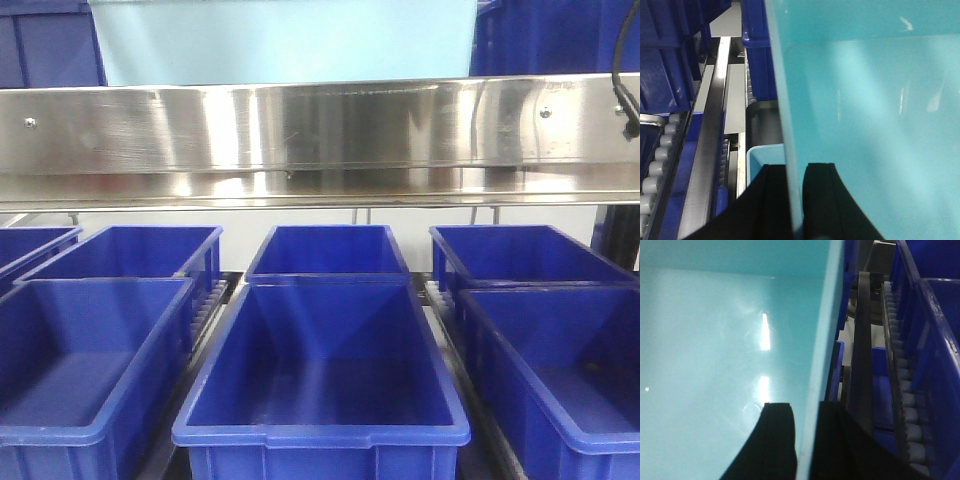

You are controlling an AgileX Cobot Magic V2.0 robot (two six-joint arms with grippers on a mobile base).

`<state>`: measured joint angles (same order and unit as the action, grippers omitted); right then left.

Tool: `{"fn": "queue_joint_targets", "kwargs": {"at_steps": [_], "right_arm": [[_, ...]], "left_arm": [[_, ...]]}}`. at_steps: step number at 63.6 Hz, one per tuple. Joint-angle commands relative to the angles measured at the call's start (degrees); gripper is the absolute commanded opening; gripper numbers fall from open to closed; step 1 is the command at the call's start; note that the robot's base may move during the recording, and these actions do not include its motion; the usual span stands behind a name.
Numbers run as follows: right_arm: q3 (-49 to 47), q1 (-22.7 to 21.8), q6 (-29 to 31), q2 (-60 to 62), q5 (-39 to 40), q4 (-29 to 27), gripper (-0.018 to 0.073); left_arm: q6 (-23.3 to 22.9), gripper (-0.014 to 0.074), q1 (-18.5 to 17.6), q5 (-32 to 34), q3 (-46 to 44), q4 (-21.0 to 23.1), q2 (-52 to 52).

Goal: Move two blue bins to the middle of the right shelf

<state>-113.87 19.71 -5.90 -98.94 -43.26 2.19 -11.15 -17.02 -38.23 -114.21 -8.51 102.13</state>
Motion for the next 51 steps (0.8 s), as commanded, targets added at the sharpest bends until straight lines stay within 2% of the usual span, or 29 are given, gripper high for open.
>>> {"fn": "queue_joint_targets", "kwargs": {"at_steps": [1,51], "right_arm": [[-0.86,1.43,0.84,0.61,5.16,-5.96,-0.0153],[-0.86,1.43,0.84,0.61,4.72,-5.96,-0.0153]], "left_arm": [[0.37,-0.0111,-1.00,3.82,-0.70,2.82,0.05],[0.37,-0.0111,-1.00,3.23,-0.70,2.82,0.02]]}}
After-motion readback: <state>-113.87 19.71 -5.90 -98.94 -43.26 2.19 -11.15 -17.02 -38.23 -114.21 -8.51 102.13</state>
